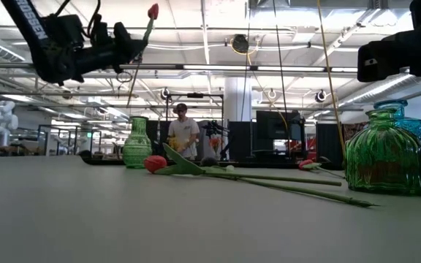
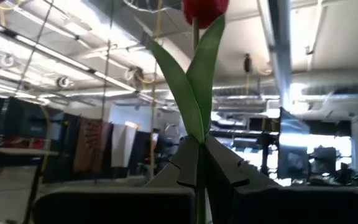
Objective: Sort flowers into vase by color
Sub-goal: Put the bottom pink flower into the top green vase
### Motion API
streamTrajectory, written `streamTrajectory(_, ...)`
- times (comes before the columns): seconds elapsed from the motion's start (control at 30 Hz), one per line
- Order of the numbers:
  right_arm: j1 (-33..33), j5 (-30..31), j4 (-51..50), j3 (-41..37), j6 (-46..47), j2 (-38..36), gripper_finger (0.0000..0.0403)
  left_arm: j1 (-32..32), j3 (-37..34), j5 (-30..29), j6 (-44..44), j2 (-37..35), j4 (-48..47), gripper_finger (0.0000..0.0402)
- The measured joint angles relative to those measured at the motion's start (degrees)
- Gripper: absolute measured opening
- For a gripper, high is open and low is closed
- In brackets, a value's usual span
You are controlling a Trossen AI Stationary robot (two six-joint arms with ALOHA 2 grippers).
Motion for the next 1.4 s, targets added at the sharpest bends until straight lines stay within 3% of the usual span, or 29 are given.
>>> streamTrajectory(0.63, 0.0, -0.01, 0.01, 0.0, -0.01, 0.0, 0.0144, -3.05, 0.0, 0.76, -0.04, 2.59, 1.0, 0.0013)
streamTrajectory(1.0, 0.0, 0.0, 0.0, 0.0, -0.02, 0.0, 0.0144, -5.77, 0.02, -7.29, 3.31, 2.59, -0.34, 0.0013)
streamTrajectory(1.4, 0.0, -0.01, 0.0, 0.0, -0.02, 0.0, 0.0144, -7.64, 0.07, -9.82, 11.0, 2.62, -4.32, 0.0013)
